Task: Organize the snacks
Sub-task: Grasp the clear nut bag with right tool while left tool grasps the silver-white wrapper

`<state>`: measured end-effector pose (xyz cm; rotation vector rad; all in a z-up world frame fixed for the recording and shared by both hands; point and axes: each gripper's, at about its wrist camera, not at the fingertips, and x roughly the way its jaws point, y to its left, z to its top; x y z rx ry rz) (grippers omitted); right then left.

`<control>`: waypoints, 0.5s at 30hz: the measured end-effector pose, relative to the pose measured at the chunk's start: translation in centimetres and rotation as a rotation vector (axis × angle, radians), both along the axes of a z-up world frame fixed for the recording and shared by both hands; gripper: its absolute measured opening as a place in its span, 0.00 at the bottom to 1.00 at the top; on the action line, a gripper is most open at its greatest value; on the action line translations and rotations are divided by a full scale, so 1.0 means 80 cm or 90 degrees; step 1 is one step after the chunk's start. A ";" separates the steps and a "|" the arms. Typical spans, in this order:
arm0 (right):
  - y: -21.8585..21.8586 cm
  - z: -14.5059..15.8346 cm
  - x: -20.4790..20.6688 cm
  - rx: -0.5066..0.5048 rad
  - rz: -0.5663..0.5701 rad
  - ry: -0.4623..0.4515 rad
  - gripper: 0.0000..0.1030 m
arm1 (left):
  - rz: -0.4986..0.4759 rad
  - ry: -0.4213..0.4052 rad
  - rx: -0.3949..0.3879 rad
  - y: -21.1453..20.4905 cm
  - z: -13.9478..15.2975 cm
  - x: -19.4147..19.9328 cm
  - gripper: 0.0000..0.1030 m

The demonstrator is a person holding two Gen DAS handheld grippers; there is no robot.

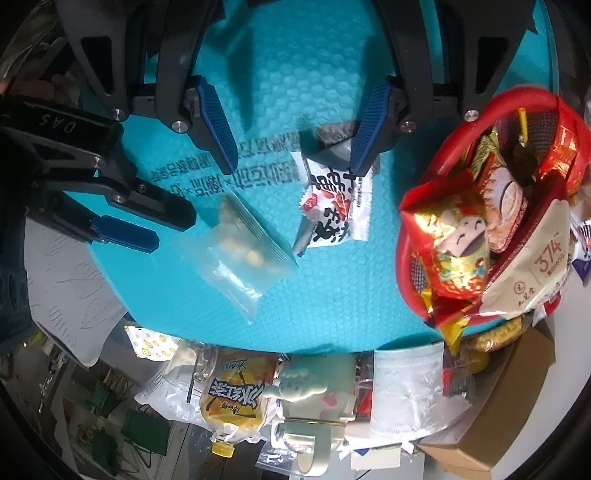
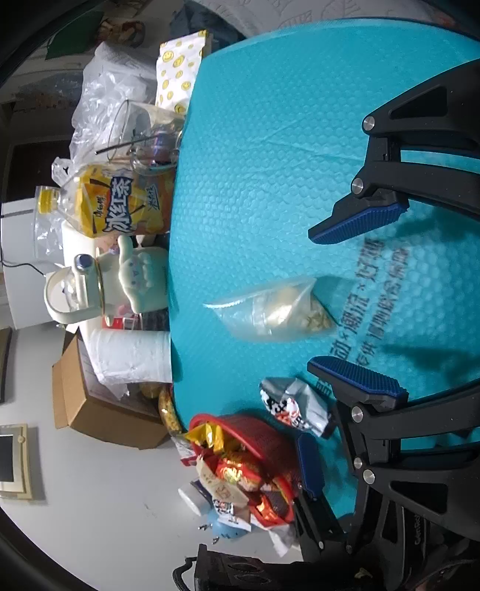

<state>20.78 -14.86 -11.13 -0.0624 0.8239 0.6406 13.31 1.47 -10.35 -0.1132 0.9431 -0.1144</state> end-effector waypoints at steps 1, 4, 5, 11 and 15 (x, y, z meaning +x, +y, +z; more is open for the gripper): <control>0.002 -0.001 0.003 0.001 0.003 0.002 0.61 | -0.003 -0.004 0.008 -0.002 -0.001 0.002 0.61; 0.010 -0.006 0.013 -0.003 0.019 0.005 0.61 | -0.012 -0.005 0.024 -0.008 -0.005 0.007 0.61; 0.013 -0.007 0.015 -0.004 0.022 0.003 0.61 | -0.015 -0.003 0.023 -0.009 -0.006 0.009 0.61; 0.028 -0.018 0.034 -0.015 0.043 -0.003 0.61 | -0.004 0.012 0.002 -0.002 -0.017 0.023 0.61; 0.033 -0.024 0.042 -0.011 0.054 0.002 0.51 | 0.004 0.005 -0.013 0.005 -0.022 0.029 0.61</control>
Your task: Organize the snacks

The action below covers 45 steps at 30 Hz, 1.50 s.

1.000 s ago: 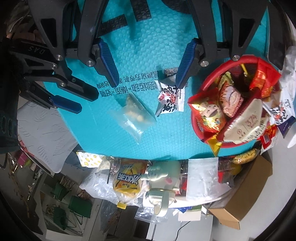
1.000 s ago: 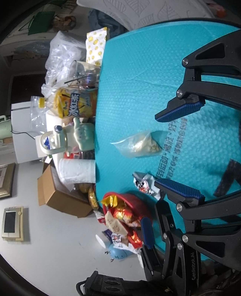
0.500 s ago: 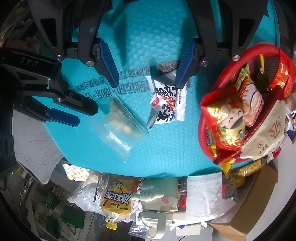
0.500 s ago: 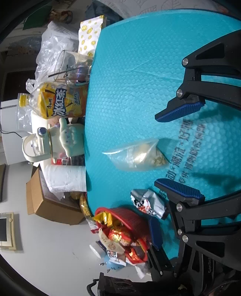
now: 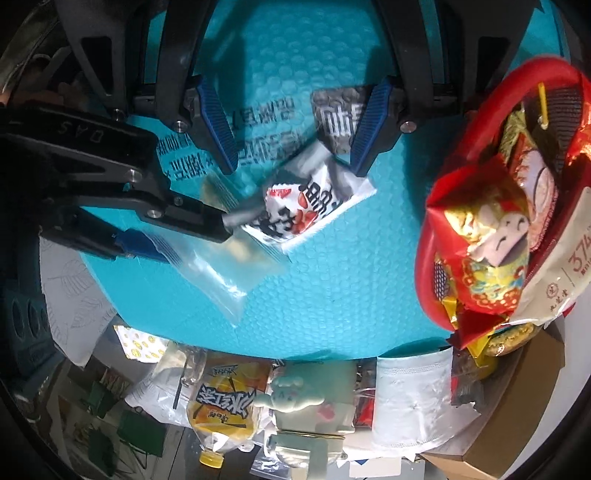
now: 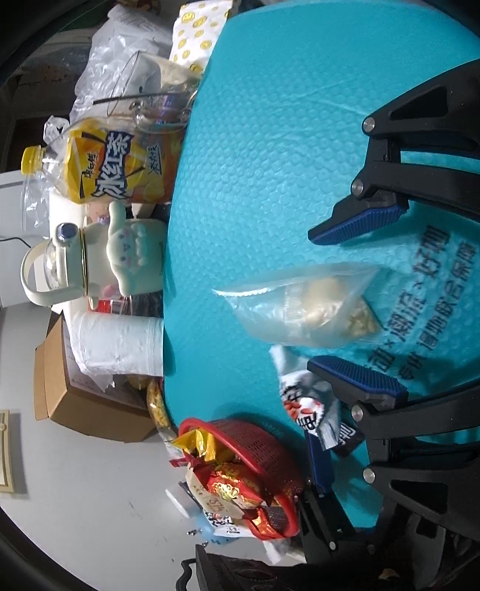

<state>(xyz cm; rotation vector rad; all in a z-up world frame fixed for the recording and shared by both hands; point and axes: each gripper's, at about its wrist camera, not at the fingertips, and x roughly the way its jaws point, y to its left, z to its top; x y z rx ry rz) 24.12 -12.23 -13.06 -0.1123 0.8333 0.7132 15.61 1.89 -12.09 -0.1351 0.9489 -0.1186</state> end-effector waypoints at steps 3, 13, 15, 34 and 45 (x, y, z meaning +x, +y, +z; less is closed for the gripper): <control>0.000 -0.002 -0.001 0.000 0.004 0.000 0.41 | -0.006 -0.008 0.002 -0.003 -0.001 0.002 0.57; -0.015 -0.001 -0.011 0.002 -0.008 0.009 0.34 | -0.039 -0.002 -0.017 -0.013 0.003 0.000 0.30; -0.017 -0.001 -0.019 0.005 -0.001 0.014 0.33 | -0.050 -0.002 -0.017 -0.019 0.005 -0.005 0.30; -0.082 0.010 -0.118 0.006 -0.038 0.019 0.33 | -0.124 0.019 -0.036 -0.072 0.020 -0.103 0.30; -0.124 0.006 -0.175 -0.008 -0.098 0.010 0.33 | -0.108 0.052 -0.021 -0.076 0.013 -0.135 0.30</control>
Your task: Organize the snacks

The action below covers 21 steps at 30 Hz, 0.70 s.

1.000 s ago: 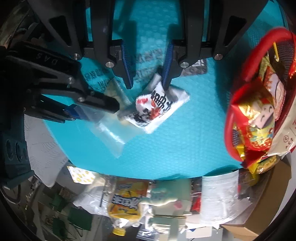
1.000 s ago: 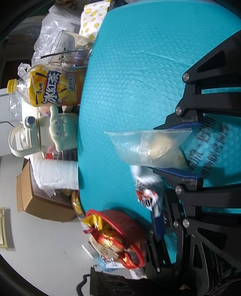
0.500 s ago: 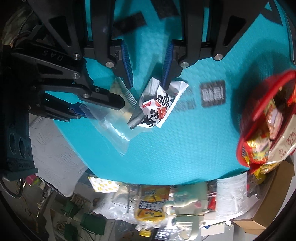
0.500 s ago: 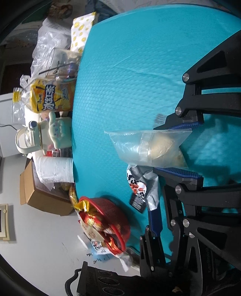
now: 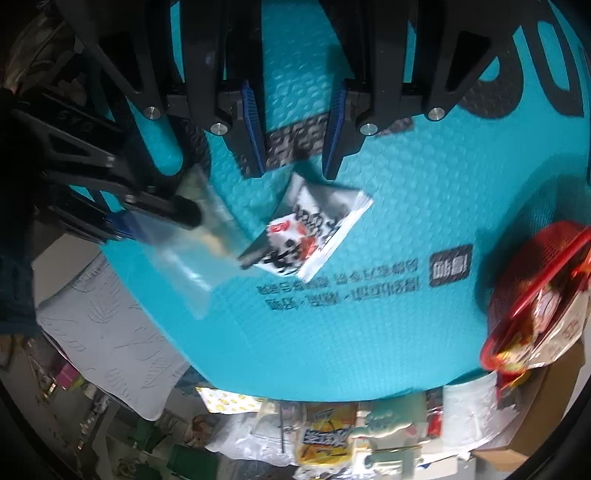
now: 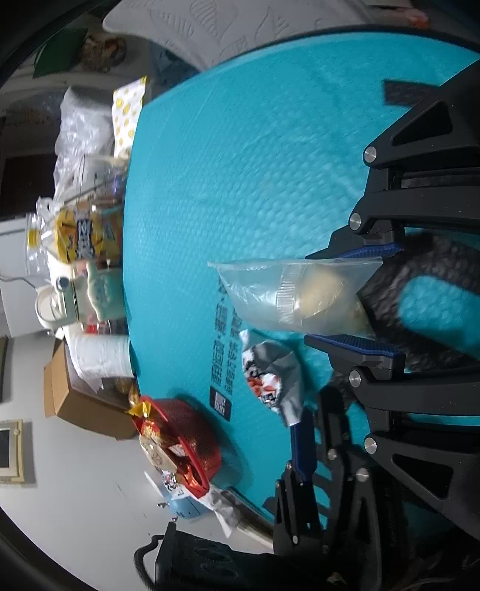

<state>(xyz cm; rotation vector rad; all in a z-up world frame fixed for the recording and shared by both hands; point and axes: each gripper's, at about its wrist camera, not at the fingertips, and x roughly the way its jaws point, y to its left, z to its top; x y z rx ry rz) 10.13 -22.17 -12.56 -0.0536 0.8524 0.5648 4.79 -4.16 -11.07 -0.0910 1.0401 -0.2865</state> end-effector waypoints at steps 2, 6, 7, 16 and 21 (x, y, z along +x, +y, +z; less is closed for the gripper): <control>-0.005 0.001 -0.007 0.001 -0.008 -0.002 0.33 | 0.014 -0.006 0.003 0.005 0.002 -0.004 0.40; -0.010 0.000 -0.016 0.002 -0.019 -0.003 0.33 | 0.028 -0.039 0.007 0.012 0.013 -0.015 0.70; -0.011 -0.001 -0.018 0.002 -0.021 -0.003 0.33 | 0.032 -0.045 0.009 0.012 0.016 -0.016 0.77; -0.018 -0.005 -0.020 0.009 -0.033 0.004 0.34 | -0.007 -0.087 0.034 0.001 0.027 0.004 0.77; -0.024 -0.006 -0.016 0.011 -0.042 0.007 0.34 | -0.009 -0.069 0.040 -0.008 0.015 0.030 0.77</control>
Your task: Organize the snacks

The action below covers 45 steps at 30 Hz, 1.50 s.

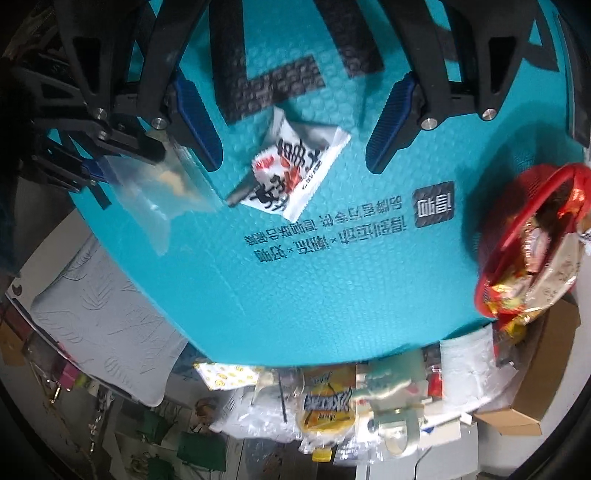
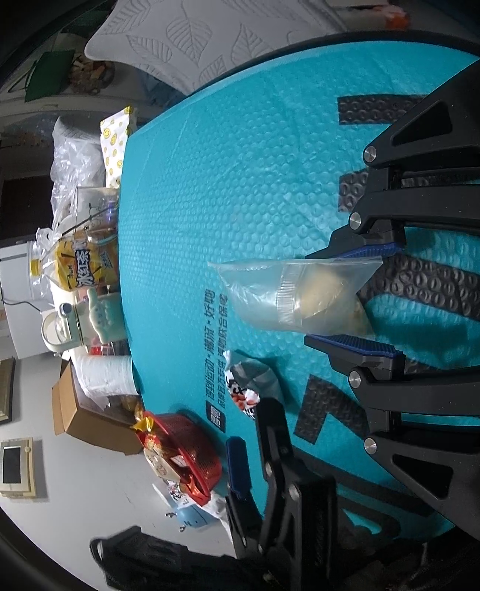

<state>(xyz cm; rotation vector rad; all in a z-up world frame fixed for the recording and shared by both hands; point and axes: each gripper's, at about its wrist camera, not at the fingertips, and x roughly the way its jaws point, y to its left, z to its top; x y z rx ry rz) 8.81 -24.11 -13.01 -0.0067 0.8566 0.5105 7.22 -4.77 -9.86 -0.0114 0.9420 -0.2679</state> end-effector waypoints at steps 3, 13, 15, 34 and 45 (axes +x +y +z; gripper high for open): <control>-0.002 -0.001 0.002 0.005 0.002 0.005 0.34 | -0.001 0.027 -0.004 -0.004 -0.011 0.015 0.77; 0.000 -0.007 0.009 0.007 0.004 0.011 0.36 | -0.035 0.019 0.040 -0.025 -0.020 0.013 0.47; 0.000 -0.006 0.008 0.007 0.004 0.008 0.35 | -0.039 0.010 0.042 -0.028 -0.017 0.010 0.45; 0.011 0.013 -0.033 0.023 0.013 -0.013 0.34 | -0.038 -0.019 -0.003 -0.005 0.017 -0.035 0.42; 0.049 0.041 -0.047 0.035 0.065 -0.036 0.34 | 0.004 -0.067 -0.027 0.039 0.053 -0.070 0.42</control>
